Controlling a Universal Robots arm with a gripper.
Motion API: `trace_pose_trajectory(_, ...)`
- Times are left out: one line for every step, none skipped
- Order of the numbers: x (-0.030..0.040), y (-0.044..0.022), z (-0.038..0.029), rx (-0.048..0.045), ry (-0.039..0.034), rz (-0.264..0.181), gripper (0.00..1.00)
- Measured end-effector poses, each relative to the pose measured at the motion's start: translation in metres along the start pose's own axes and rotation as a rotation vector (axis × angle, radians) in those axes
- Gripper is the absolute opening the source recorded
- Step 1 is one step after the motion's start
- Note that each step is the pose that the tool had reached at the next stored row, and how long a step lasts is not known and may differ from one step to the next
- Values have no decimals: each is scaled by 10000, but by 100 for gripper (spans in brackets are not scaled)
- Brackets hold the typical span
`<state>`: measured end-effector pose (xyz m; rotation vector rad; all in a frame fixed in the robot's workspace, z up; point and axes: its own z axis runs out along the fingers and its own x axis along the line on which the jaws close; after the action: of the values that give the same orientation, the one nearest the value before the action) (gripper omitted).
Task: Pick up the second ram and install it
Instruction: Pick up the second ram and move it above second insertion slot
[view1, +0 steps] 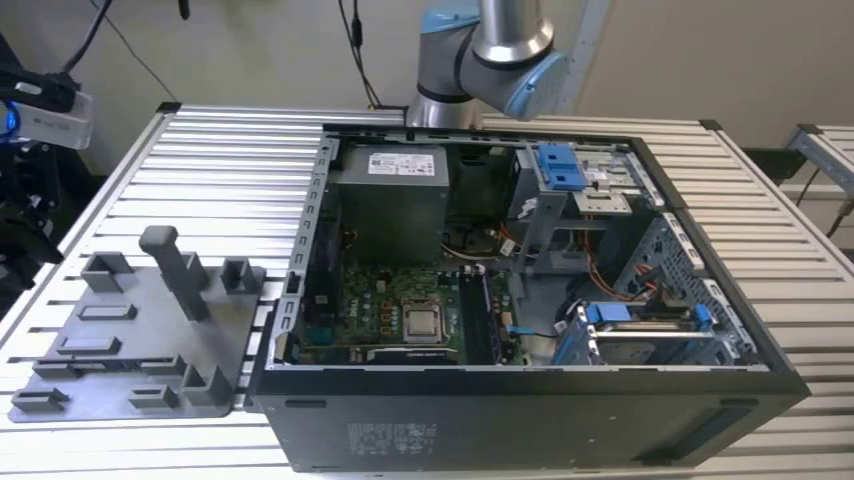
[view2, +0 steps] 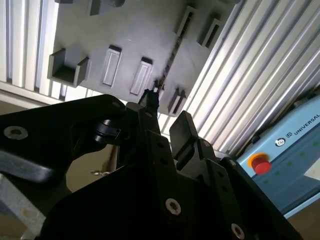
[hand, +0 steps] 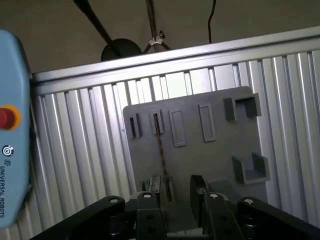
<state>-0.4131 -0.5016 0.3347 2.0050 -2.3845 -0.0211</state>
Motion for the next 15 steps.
trace_pose_trajectory(0,0,9,1,0,-34,38)
trace_pose_trajectory(0,-1,18,1,1,-71,38)
trace_pose_trajectory(0,-1,28,1,3,-106,38)
trace_pose_trajectory(0,-1,38,2,3,-138,38)
trace_pose_trajectory(-1,-2,47,1,4,-167,38)
trace_pose_trajectory(-1,-1,57,2,5,-193,38)
trace_pose_trajectory(-1,-1,66,3,6,-214,38)
trace_pose_trajectory(-1,-2,75,3,6,-232,38)
trace_pose_trajectory(-1,-2,83,3,6,-236,38)
trace_pose_trajectory(-1,-2,87,2,7,-237,38)
trace_pose_trajectory(-1,-2,88,2,8,-237,38)
trace_pose_trajectory(-1,-2,88,2,9,-237,38)
trace_pose_trajectory(-1,-2,88,2,8,-237,38)
trace_pose_trajectory(-1,-2,89,2,8,-237,38)
trace_pose_trajectory(-1,-2,89,3,6,-237,38)
